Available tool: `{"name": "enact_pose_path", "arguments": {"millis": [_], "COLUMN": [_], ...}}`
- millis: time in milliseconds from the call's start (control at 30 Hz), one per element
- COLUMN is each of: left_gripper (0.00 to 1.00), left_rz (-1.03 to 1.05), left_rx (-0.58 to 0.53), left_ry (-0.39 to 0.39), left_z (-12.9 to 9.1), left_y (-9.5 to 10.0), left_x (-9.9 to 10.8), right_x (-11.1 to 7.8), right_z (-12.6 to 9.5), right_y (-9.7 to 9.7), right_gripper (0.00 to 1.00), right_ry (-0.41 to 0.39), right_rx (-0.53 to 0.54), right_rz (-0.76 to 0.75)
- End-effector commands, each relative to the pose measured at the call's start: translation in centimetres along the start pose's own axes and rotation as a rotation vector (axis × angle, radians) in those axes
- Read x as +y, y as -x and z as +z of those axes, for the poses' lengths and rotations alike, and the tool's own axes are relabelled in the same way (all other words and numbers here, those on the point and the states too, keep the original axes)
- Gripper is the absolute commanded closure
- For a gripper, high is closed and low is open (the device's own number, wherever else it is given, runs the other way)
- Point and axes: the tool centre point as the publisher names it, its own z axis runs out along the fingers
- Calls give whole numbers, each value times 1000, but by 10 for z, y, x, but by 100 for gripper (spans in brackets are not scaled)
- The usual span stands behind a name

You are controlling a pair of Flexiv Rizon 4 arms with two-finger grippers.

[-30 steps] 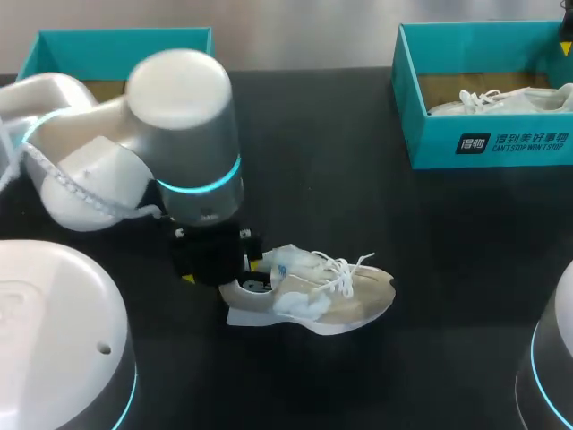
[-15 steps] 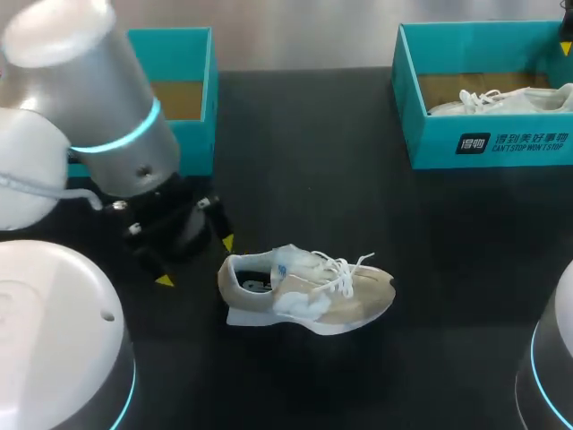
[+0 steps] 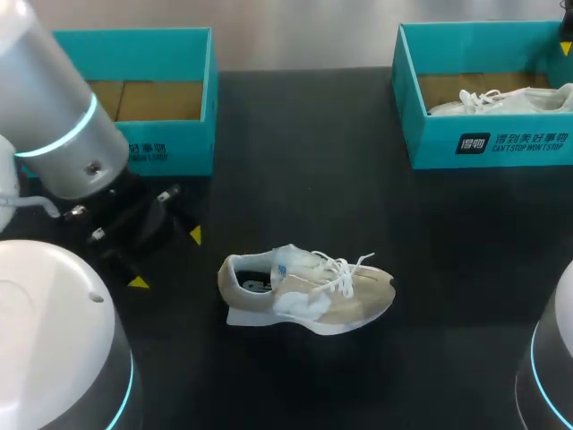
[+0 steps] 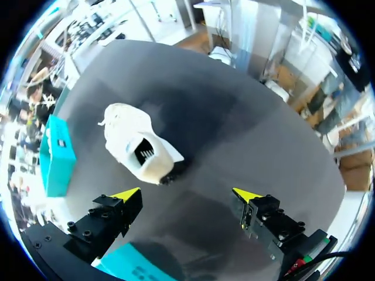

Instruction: Take the shoe out of the shoebox, open the shoe tongue, remove and reinsert the insole, then place the shoe into the shoebox

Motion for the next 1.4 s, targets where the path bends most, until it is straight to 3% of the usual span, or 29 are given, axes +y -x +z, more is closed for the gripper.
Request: {"name": "enact_pose_path", "arguments": {"millis": [33, 233, 333, 667, 700, 733, 967, 1100, 1200, 1400], "left_gripper": [0, 0, 0, 0, 0, 0, 0, 0, 0, 0], "left_rz": [-190, -394, -503, -503, -571, -569, -616, -625, -604, -604], "left_rx": [-364, -501, -417, -417, -414, -431, -516, -555, -566, -566], "left_ry": [-172, -330, -325, -325, -257, -240, -538, -639, -759, -759], "left_z": [-1, 16, 20, 20, 26, 33, 62, 71, 77, 77], "left_y": [-34, -46, -42, -42, -41, -41, -47, -46, -44, -44], "left_x": [21, 35, 29, 29, 29, 28, 36, 39, 43, 43], "right_x": [-1, -1, -1, -1, -1, -1, -1, -1, -1, -1], "right_z": [0, 0, 0, 0, 0, 0, 0, 0, 0, 0], "right_y": [0, 0, 0, 0, 0, 0, 0, 0, 0, 0], "right_gripper": [0, 0, 0, 0, 0, 0, 0, 0, 0, 0], "right_ry": [1, 1, 1, 1, 1, 1, 1, 1, 1, 1], "right_rx": [0, 0, 0, 0, 0, 0, 0, 0, 0, 0], "right_rz": [1, 1, 1, 1, 1, 1, 1, 1, 1, 1]}}
